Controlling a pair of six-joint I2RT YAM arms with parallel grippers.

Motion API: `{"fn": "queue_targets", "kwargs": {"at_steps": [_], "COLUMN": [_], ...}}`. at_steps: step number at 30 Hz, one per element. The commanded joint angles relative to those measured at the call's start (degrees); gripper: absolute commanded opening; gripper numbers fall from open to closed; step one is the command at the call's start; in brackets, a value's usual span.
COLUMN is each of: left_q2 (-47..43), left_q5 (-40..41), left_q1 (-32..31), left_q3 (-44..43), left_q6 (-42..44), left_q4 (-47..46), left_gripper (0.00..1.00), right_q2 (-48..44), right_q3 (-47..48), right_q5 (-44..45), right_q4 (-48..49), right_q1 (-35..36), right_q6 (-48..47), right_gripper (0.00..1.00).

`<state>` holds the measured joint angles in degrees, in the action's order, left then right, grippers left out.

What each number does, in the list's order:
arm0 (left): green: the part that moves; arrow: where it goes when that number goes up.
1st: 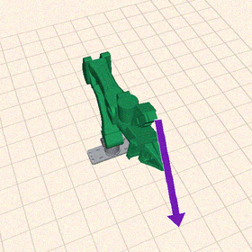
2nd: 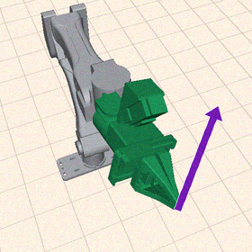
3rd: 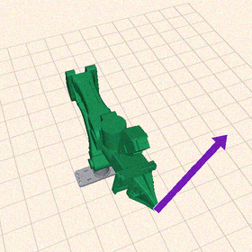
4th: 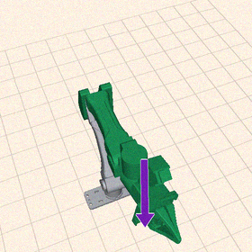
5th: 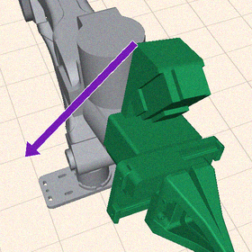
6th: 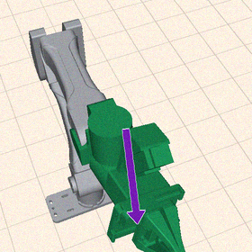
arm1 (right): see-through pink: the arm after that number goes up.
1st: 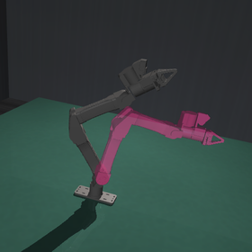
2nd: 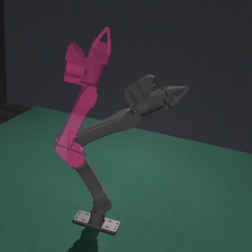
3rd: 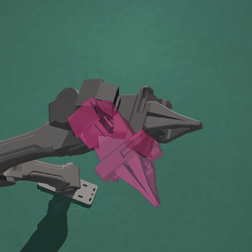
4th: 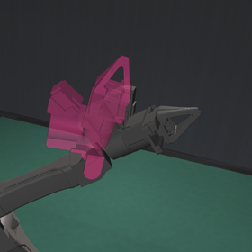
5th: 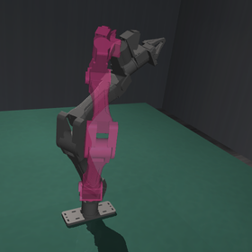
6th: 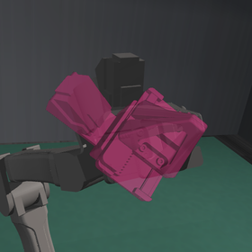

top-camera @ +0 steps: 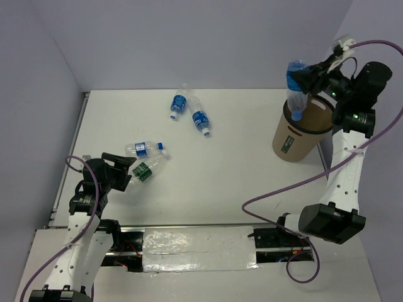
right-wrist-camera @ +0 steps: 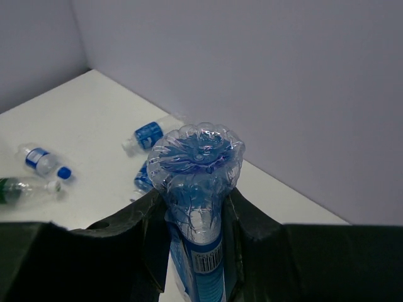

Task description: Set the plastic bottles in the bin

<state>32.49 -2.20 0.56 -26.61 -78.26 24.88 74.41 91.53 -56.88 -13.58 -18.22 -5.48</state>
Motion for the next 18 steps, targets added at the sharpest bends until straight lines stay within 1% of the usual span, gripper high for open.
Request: {"fn": "queue_targets", "kwargs": {"at_steps": [1, 5, 6, 9, 10, 12, 13, 14, 15, 16, 17, 18], "left_q2": [-0.32, 0.2, 0.29, 0.91, 1.26, 1.7, 2.31, 2.58, 3.36, 3.72, 4.07, 4.42], "left_q5": [-0.35, -0.79, -0.97, -1.4, -1.58, -1.93, -2.28, -2.72, -3.68, -4.21, -4.83, -5.44], "left_q1": [0.06, 0.15, 0.06, 0.15, 0.15, 0.15, 0.06, 0.14, 0.15, 0.06, 0.06, 0.06], "left_q3": [-0.37, -0.11, 0.15, 0.68, 0.77, 0.6, 0.42, 0.25, -0.28, -0.72, -1.59, -2.21], "left_q6": [0.03, 0.04, 0.04, 0.04, 0.3, 1.61, 2.4, 3.54, 6.51, 8.19, 9.95, 13.88], "left_q4": [-2.12, -2.73, -3.0, -3.7, -3.88, -4.05, -3.97, -4.14, -4.23, -4.23, -4.23, -4.06], "left_gripper": [0.89, 0.89, 0.89, 0.88, 0.88, 0.88, 0.88, 0.87, 0.87, 0.87, 0.86, 0.86], "right_q2": [-1.64, -3.92, -4.27, -5.77, -5.86, -6.03, -6.03, -6.12, -5.86, -5.77, -5.86, -6.12], "right_q3": [-0.64, -5.12, -6.26, -11.44, -14.07, -16.19, -18.2, -19.1, -19.89, -19.89, -19.72, -19.46], "right_q5": [-1.56, 1.06, 1.68, 5.18, 5.99, 8.44, 9.32, 10.03, 10.73, 9.78, 9.77, 9.77], "right_q4": [7.51, 8.31, 8.4, 9.53, 10.15, 11.47, 12.17, 12.7, 12.88, 12.79, 12.53, 11.57], "right_q1": [-6.36, -10.17, -10.52, -10.7, -10.7, -10.79, -10.87, -10.79, -10.87, -10.87, -10.87, -10.96], "right_q6": [7.23, 6.0, 4.0, 1.0, 0.73, -0.58, -1.02, -1.81, -2.43, -2.96, -3.75, -3.67], "right_gripper": [0.21, 0.22, 0.24, 0.33, 0.39, 0.45, 0.53, 0.58, 0.65, 0.67, 0.72, 0.79]}}
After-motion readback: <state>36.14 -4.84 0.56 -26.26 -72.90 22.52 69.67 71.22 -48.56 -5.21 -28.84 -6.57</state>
